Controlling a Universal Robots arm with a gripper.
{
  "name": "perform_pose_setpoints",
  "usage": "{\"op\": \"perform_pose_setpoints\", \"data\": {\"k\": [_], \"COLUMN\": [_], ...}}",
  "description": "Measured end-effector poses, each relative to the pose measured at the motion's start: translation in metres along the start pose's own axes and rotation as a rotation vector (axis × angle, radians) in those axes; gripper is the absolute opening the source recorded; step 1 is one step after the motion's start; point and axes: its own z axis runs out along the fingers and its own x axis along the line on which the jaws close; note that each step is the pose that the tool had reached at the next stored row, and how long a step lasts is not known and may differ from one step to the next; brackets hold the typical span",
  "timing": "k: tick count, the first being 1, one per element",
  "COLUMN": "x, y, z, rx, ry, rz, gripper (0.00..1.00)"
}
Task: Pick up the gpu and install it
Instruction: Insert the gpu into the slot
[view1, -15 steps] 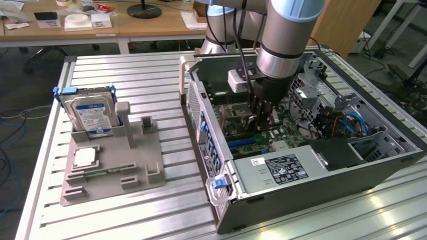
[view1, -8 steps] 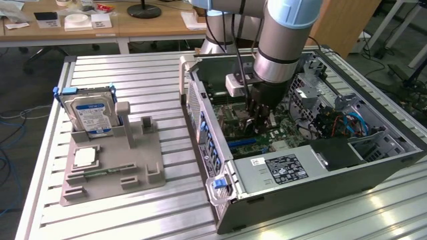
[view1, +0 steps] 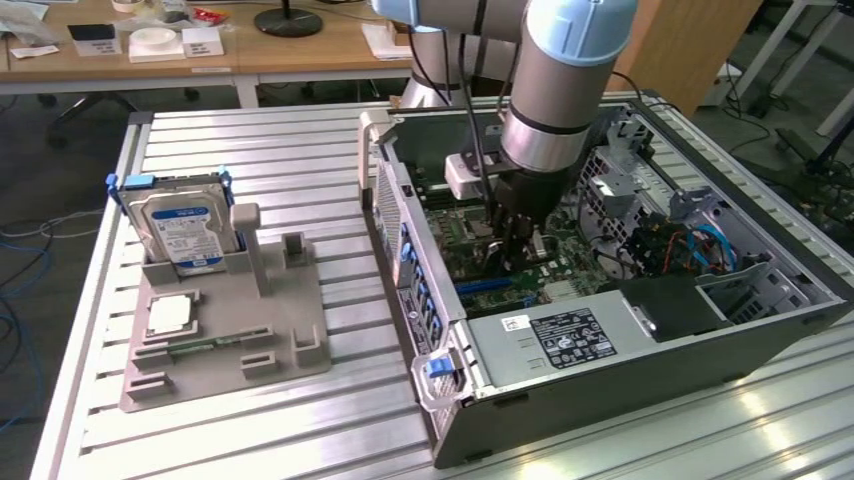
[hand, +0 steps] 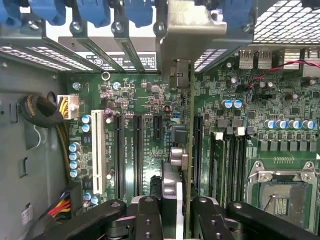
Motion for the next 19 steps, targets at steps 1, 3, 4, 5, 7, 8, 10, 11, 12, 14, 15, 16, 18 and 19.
{"op": "perform_pose_setpoints", "data": {"k": [1, 3, 4, 5, 7, 8, 10, 11, 12, 14, 15, 16, 18, 19], "x": [0.0, 0.0, 0.0, 0.0, 0.0001, 0.0001, 0.0, 0.0, 0.0, 0.0, 0.0, 0.0, 0.0, 0.0], "y": [0.0001, 0.0007, 0.0012, 0.0016, 0.0023, 0.0023, 0.0023, 0.0024, 0.0026, 0.0033, 0.0033, 0.0033, 0.0033, 0.0034], "z": [0.0009, 0.0026, 0.0032, 0.0037, 0.0044, 0.0044, 0.0044, 0.0045, 0.0045, 0.0047, 0.0049, 0.0054, 0.0067, 0.0074], "rx": [0.0, 0.0, 0.0, 0.0, -0.0001, -0.0001, 0.0, 0.0, 0.0001, 0.0001, 0.0001, 0.0001, 0.0001, 0.0001], "ry": [-0.0001, -0.0006, -0.0006, -0.0006, -0.0008, -0.0007, -0.0008, -0.0008, -0.0009, -0.001, -0.001, -0.001, -0.0012, -0.0013], "rz": [0.0, 0.0, 0.0, 0.0, 0.0, 0.0, 0.0, 0.0, 0.0, 0.0, 0.0, 0.0, 0.0, 0.0], "gripper": [0.28, 0.28, 0.28, 0.28, 0.28, 0.28, 0.28, 0.28, 0.28, 0.28, 0.28, 0.28, 0.28, 0.28]}}
